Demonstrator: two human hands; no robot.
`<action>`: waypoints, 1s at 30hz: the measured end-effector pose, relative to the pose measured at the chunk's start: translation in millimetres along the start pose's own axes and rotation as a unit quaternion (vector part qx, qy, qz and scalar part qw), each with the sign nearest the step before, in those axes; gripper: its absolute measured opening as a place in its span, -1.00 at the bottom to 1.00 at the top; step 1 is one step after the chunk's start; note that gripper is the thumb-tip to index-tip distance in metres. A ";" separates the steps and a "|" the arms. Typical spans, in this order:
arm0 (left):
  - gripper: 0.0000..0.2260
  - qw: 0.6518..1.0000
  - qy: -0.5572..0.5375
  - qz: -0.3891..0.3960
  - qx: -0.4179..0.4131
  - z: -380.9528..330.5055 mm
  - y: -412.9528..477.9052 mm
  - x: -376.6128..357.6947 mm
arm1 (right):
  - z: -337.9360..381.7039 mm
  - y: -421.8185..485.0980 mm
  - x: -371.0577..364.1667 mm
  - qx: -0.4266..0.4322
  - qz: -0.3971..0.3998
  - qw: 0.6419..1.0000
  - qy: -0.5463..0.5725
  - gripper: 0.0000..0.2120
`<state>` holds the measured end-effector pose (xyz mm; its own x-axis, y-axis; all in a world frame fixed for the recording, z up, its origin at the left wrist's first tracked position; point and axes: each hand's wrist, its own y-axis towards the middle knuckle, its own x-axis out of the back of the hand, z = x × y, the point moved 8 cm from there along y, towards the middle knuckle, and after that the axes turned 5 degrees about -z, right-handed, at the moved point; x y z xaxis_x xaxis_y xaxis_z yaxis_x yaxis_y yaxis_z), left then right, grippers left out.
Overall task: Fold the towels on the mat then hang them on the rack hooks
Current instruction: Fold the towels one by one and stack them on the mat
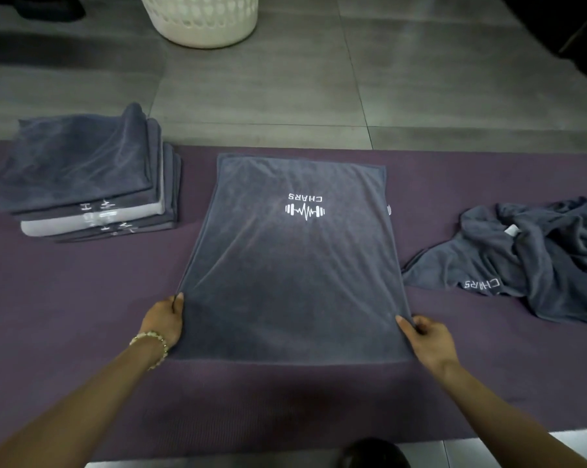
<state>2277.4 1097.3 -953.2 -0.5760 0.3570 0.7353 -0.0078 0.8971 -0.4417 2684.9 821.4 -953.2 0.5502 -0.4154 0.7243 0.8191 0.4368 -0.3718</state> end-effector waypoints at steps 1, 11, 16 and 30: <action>-0.60 1.000 0.000 0.001 0.000 -0.6 -1.4 -0.2 | 0.5 -2.5 2.4 0.005 -0.011 1.000 -0.002 -0.77; -0.75 0.990 -0.089 0.104 -0.025 7.5 -27.4 -9.7 | 7.8 -8.9 -24.1 -0.016 0.132 0.991 0.011 -0.63; -0.80 0.971 -0.234 0.050 0.000 -27.0 -6.8 6.1 | 47.8 12.4 -15.3 -0.028 0.105 0.955 0.278 -0.39; -0.40 0.987 -0.152 -0.037 -0.023 -95.1 100.4 3.1 | 97.7 132.4 -15.8 0.002 -0.026 0.986 0.164 -0.73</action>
<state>2352.5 1213.3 -946.4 -0.7939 0.2011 0.5739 -0.0263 0.9315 -0.3629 2768.9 963.7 -957.2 0.5310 -0.6727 0.5153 0.8472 0.4105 -0.3371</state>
